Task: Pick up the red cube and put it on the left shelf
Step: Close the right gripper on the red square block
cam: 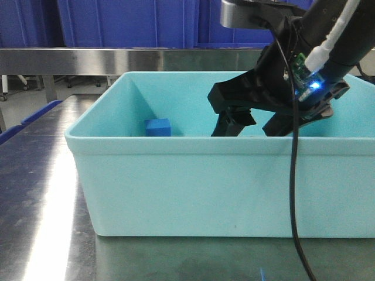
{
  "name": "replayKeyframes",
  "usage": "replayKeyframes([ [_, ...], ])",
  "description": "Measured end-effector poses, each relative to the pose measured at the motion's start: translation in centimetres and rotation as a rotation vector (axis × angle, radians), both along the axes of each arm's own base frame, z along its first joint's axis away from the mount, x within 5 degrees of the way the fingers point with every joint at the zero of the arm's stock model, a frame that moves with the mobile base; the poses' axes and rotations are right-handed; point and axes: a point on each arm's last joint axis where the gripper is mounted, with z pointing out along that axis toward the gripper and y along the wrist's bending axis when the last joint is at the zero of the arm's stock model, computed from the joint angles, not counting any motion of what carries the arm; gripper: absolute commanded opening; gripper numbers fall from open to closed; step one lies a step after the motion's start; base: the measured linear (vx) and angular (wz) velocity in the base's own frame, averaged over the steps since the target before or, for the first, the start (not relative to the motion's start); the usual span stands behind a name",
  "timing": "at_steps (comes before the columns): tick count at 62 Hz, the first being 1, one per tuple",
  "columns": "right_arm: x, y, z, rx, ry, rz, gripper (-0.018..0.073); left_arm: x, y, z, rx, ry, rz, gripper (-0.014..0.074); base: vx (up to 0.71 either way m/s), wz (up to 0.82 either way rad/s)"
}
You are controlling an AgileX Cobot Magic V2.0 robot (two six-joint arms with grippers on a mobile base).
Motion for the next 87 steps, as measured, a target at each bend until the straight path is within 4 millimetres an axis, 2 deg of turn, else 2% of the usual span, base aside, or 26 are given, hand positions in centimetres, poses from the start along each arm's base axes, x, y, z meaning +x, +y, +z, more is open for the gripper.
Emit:
replayKeyframes([
  [14, 0.6, -1.0, 0.0, 0.000, 0.000, -0.039, 0.0612, 0.0, 0.0, 0.0, 0.000, 0.000, 0.000, 0.0106, 0.00, 0.00],
  [44, 0.6, -1.1, -0.1, -0.005, 0.009, -0.040, 0.0612, 0.0, 0.0, 0.0, 0.000, 0.000, 0.000, 0.0106, 0.00, 0.00],
  [72, 1.0, -0.9, -2.1, -0.042, 0.072, -0.040, 0.0612, 0.0, 0.0, 0.0, 0.000, 0.000, 0.000, 0.0106, 0.00, 0.00],
  [87, 1.1, -0.8, -2.2, -0.043, 0.073, -0.040, 0.0612, 0.0, 0.0, 0.0, 0.000, 0.000, 0.000, 0.0106, 0.00, 0.00],
])
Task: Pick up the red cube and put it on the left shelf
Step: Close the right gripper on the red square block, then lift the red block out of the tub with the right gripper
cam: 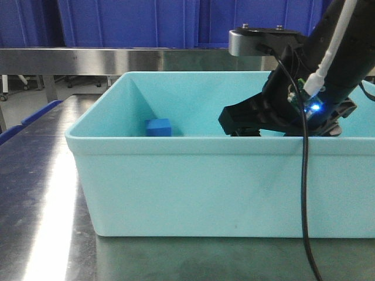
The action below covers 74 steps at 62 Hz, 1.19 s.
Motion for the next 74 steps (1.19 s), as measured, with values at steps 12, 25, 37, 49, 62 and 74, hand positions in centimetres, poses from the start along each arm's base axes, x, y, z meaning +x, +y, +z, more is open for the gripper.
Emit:
replayKeyframes([
  [12, 0.0, 0.0, 0.0, 0.003, -0.005, 0.000, 0.0517, 0.0, 0.0, 0.0, 0.000, 0.000, 0.000, 0.0106, 0.00, 0.00],
  [25, 0.1, 0.0, 0.1, 0.005, -0.009, 0.000, 0.0410, 0.0, 0.0, 0.0, 0.000, 0.000, 0.000, 0.0106, 0.00, 0.00],
  [37, 0.1, 0.0, 0.1, 0.006, -0.011, 0.000, 0.0359, 0.0, 0.0, 0.0, 0.000, 0.000, 0.000, 0.0106, 0.00, 0.00],
  [49, 0.3, 0.2, 0.3, 0.023, -0.043, -0.001, 0.0190, 0.0, 0.0, 0.0, 0.000, 0.000, 0.000, 0.0106, 0.00, 0.00],
  [62, 0.2, 0.1, 2.0, 0.067, -0.122, -0.002, 0.0055, 0.0, 0.0, 0.0, 0.000, 0.000, 0.000, 0.0106, 0.00, 0.00],
  [74, -0.9, -0.6, 6.6, 0.155, -0.299, 0.004, 0.0058, 0.0, 0.0, 0.0, 0.000, 0.000, 0.000, 0.0106, 0.00, 0.00],
])
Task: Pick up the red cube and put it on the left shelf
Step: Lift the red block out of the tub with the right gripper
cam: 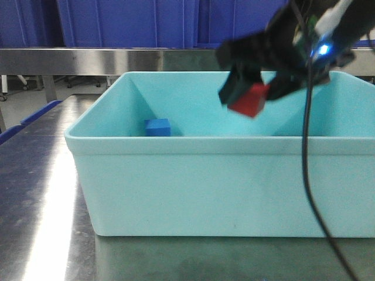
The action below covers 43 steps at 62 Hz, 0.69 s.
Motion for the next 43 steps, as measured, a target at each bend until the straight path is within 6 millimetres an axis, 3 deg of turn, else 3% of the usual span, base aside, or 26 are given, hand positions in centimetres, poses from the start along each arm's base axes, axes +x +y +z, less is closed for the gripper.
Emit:
replayKeyframes([
  [12, -1.9, -1.4, 4.3, 0.034, -0.168, 0.013, 0.0058, 0.0, 0.0, 0.0, 0.000, 0.000, 0.000, 0.0106, 0.00, 0.00],
  [21, -3.1, -3.6, 6.2, 0.054, -0.241, -0.033, 0.0058, 0.0, 0.0, 0.0, 0.000, 0.000, 0.000, 0.0106, 0.00, 0.00],
  [31, -4.8, -6.2, 6.2, 0.057, -0.276, -0.102, 0.0058, 0.0, 0.0, 0.0, 0.000, 0.000, 0.000, 0.0106, 0.00, 0.00],
  [43, -7.9, -8.0, 4.7, 0.057, -0.289, -0.126, 0.0058, 0.0, 0.0, 0.0, 0.000, 0.000, 0.000, 0.0106, -0.02, -0.09],
])
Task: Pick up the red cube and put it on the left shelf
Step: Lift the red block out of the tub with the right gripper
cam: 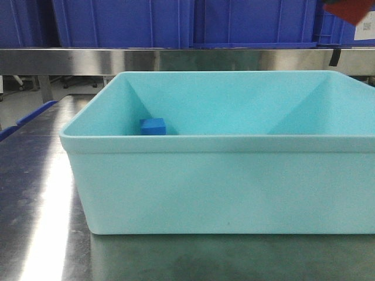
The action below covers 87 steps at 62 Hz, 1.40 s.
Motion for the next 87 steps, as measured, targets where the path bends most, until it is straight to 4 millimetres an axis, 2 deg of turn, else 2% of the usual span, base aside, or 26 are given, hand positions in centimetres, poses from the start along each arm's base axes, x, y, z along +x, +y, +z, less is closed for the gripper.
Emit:
replayKeyframes([
  [14, -3.4, -1.4, -2.2, 0.020, -0.052, -0.005, 0.0058, 0.0, 0.0, 0.0, 0.000, 0.000, 0.000, 0.0106, 0.00, 0.00],
  [22, -4.6, -2.6, -3.3, 0.023, -0.062, -0.050, 0.0058, 0.0, 0.0, 0.0, 0.000, 0.000, 0.000, 0.0106, 0.00, 0.00],
  [34, -6.0, -4.3, -3.5, 0.034, -0.112, -0.143, 0.0058, 0.0, 0.0, 0.0, 0.000, 0.000, 0.000, 0.0106, 0.00, 0.00],
  [87, -6.3, -4.5, -3.5, 0.036, -0.128, -0.156, 0.0058, 0.0, 0.0, 0.0, 0.000, 0.000, 0.000, 0.0106, 0.00, 0.02],
])
